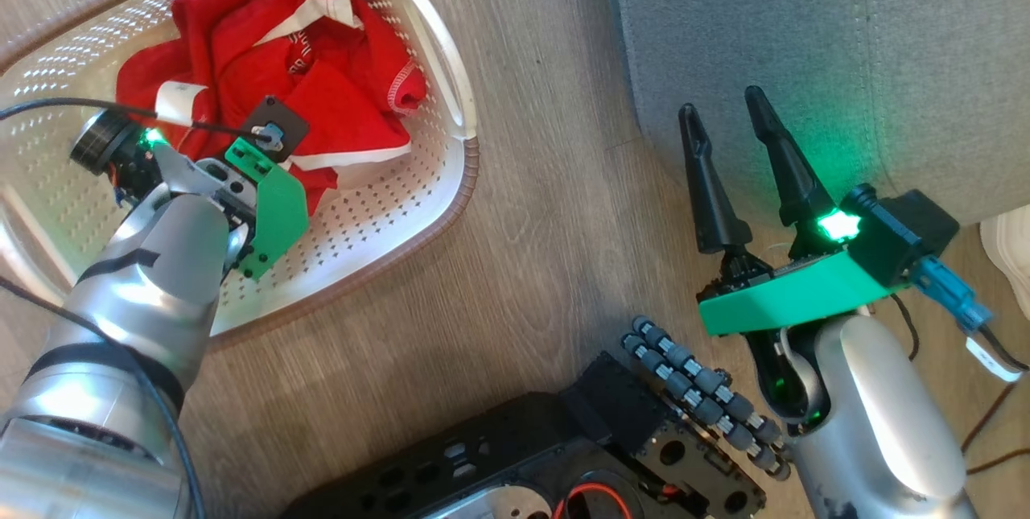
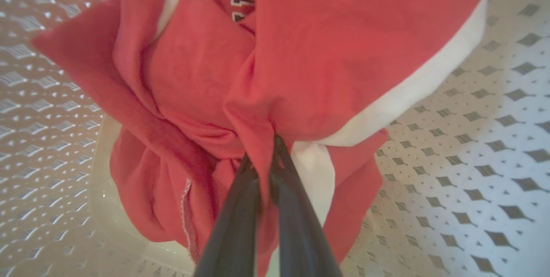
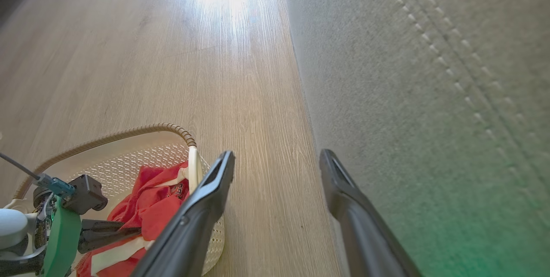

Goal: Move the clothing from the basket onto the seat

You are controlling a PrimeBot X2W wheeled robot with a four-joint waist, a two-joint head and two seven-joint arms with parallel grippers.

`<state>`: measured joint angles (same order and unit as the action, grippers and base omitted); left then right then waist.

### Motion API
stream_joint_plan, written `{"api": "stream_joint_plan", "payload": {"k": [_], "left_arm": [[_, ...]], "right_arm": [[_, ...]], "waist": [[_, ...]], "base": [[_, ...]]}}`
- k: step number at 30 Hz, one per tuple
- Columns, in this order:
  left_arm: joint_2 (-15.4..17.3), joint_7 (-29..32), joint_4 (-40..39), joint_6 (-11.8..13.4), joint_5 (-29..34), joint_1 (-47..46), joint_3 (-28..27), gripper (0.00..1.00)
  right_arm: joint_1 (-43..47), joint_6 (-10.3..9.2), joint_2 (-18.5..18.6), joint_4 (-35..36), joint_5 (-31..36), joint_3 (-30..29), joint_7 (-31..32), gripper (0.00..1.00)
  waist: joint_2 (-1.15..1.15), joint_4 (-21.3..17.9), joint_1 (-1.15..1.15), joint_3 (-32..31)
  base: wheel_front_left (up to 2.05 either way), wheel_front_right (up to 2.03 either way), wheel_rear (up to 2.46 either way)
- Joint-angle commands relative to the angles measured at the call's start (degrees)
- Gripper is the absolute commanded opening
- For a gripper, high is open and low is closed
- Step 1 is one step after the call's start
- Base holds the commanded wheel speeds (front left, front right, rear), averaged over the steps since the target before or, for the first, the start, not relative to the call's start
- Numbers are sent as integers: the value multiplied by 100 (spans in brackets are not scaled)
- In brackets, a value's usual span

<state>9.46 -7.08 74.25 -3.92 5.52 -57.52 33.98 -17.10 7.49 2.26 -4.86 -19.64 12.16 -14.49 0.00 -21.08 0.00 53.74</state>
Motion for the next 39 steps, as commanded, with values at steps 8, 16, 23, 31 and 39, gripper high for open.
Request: {"api": "stream_joint_plan", "payload": {"k": [8,16,23,31,39], "left_arm": [[-169,-514,-35,30,-153,314,12,0],[-451,-772,-166,-98,-666,750,-238,0],[-547,-789,-874,-42,-1075,1283,-502,0],[-559,-791,-2150,148,-1411,2142,-899,0],[-500,-791,-3600,361,-1484,3029,-1404,0]], "right_arm": [[41,0,62,-53,190,-61,-51,100],[43,0,62,-358,376,-189,-51,100],[172,0,62,-672,494,-257,-51,100],[466,0,62,-1007,643,-371,-51,100],[852,0,62,-1106,637,-407,-51,100]], "waist": [[0,385,0,-539],[0,815,0,-1490],[0,1145,0,-2414],[0,1484,0,-3620],[0,1729,0,-4578]], "base": [[0,0,0],[0,0,0],[0,0,0],[0,0,0],[0,0,0]]}}
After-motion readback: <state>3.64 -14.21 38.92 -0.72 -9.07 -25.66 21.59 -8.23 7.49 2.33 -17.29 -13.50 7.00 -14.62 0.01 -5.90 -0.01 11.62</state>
